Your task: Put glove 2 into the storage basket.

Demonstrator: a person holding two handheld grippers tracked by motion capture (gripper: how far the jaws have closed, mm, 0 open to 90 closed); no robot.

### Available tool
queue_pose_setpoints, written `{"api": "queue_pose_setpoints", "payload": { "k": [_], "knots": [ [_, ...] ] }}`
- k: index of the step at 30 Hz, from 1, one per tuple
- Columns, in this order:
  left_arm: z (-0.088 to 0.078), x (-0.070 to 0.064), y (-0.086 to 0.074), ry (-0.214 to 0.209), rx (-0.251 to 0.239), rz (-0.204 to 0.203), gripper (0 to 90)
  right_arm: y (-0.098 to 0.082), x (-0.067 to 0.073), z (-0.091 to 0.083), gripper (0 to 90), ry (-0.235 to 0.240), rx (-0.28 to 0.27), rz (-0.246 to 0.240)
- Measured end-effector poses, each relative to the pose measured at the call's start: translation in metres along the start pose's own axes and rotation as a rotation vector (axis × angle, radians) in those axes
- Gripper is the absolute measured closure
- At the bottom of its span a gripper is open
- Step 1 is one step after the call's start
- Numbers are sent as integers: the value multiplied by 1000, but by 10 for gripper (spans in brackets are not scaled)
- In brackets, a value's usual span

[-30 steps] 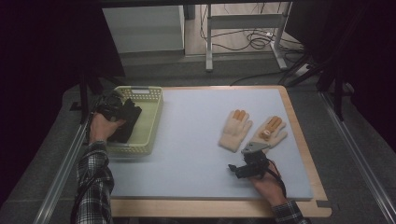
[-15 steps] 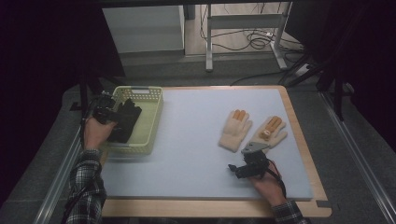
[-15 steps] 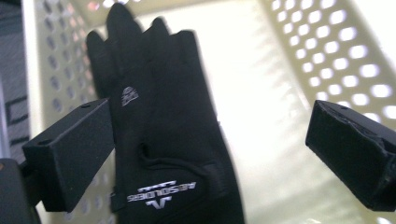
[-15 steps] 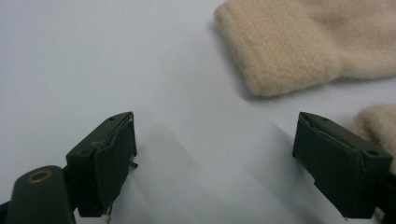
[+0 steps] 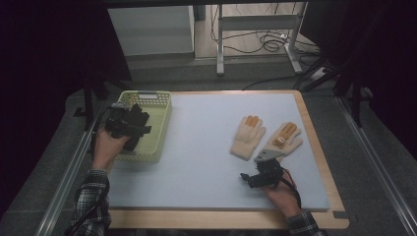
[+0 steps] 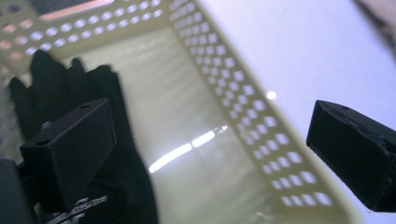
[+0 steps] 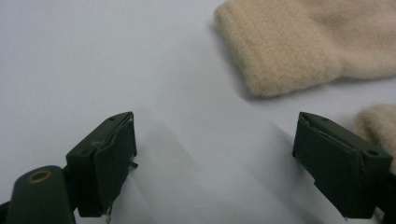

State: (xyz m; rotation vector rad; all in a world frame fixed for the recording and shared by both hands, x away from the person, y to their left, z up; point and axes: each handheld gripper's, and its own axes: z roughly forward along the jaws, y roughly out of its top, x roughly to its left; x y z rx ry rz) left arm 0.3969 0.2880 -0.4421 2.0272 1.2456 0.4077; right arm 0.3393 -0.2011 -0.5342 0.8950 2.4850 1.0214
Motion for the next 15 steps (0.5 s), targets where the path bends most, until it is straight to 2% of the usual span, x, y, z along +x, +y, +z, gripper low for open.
{"api": "queue_pose_setpoints", "payload": {
  "k": [5, 10, 15],
  "knots": [
    [-4, -27, -2, -32, -35, 65, 18, 0, 0, 0, 132, 0, 0, 0],
    [-6, -52, -4, -64, -60, 108, 18, 0, 0, 0, 132, 0, 0, 1],
    [-4, -77, -10, -78, -77, 155, 17, 0, 0, 0, 132, 0, 1, 0]
  ]
}}
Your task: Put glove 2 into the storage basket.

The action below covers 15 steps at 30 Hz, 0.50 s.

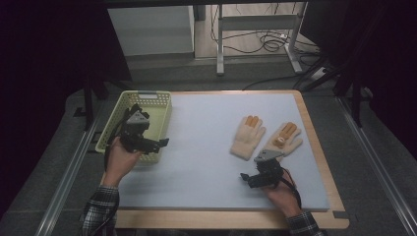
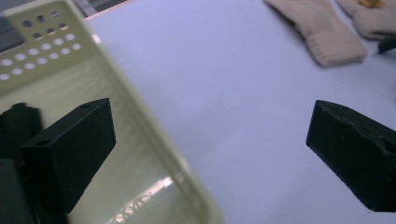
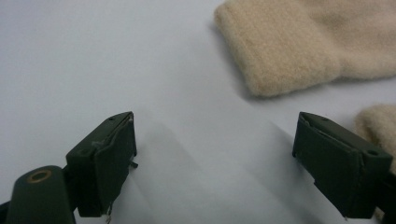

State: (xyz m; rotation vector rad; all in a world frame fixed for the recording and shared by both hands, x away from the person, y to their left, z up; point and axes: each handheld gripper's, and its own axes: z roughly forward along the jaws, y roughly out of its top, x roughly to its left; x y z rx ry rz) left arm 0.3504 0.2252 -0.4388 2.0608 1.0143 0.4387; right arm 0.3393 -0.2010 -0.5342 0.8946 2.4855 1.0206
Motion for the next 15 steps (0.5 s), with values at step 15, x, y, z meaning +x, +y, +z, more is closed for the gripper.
{"api": "queue_pose_setpoints", "payload": {
  "k": [15],
  "knots": [
    [38, -74, -31, -70, -4, 114, 16, 0, 0, 0, 132, 0, 0, 1]
  ]
}}
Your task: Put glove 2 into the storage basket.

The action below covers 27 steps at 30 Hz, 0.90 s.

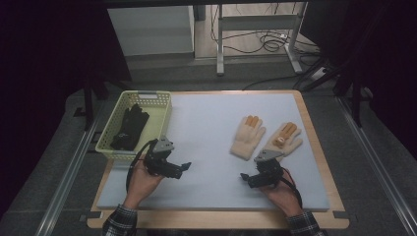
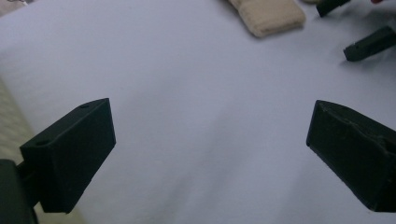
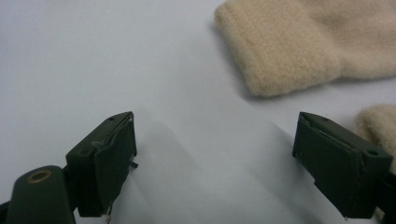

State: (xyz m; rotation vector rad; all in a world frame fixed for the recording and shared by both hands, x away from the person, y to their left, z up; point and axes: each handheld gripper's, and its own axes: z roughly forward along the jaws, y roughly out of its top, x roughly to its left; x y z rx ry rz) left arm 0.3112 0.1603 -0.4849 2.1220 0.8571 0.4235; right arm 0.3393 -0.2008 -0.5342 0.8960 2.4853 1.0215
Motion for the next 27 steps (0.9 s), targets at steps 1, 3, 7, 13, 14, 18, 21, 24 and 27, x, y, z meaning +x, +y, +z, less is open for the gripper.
{"api": "queue_pose_setpoints", "payload": {
  "k": [1, 3, 7, 13, 14, 18, 21, 24, 27],
  "knots": [
    [4, -3, -3, -10, 2, -1, 16, 0, 0, 0, 131, 0, 0, 1],
    [11, -9, -9, -23, 9, 0, 15, 0, 0, 0, 131, 1, 0, 1],
    [25, -13, -22, -31, 36, -7, 13, 0, 0, 0, 131, 0, -1, 1],
    [36, -10, -38, -18, 89, -32, 12, 0, 0, 0, 131, -1, -1, 1],
    [38, -10, -40, -12, 97, -30, 12, 0, 0, 0, 132, 0, -1, 1],
    [43, -5, -48, -18, 119, -66, 7, 0, 0, 0, 131, -1, -1, 2],
    [44, -7, -47, -13, 125, -57, 8, 0, 0, 0, 132, 0, -1, 2],
    [44, -7, -48, -13, 121, -58, 6, 0, 0, 0, 136, 2, -1, 3],
    [44, -7, -48, -13, 120, -58, 7, 0, 0, -1, 137, -1, -2, 2]
  ]
}}
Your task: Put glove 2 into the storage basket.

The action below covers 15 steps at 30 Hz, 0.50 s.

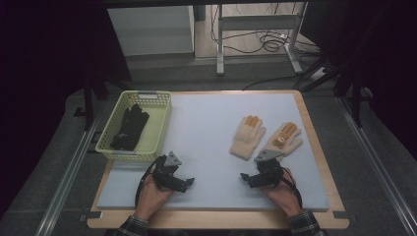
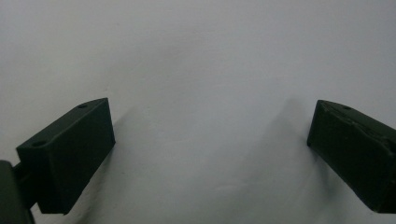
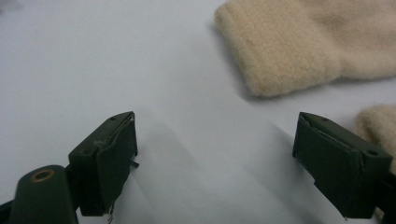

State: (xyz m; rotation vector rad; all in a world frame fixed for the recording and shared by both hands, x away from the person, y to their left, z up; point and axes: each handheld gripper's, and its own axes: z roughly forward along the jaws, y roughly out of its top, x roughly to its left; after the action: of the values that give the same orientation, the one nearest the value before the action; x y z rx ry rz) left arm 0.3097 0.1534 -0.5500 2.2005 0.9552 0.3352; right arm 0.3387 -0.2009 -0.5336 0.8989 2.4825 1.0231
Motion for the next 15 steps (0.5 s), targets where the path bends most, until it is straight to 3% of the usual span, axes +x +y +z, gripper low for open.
{"api": "queue_pose_setpoints", "payload": {
  "k": [6, 9, 15],
  "knots": [
    [0, 0, 0, 0, -1, 0, 7, 4, -3, -3, 180, -12, 0, 13],
    [0, 0, 0, 0, -1, -1, 8, 13, -8, -7, 200, -6, -23, 48],
    [0, 0, 0, 0, -2, -2, 8, 37, -25, -3, 322, -65, -30, 64]
  ]
}}
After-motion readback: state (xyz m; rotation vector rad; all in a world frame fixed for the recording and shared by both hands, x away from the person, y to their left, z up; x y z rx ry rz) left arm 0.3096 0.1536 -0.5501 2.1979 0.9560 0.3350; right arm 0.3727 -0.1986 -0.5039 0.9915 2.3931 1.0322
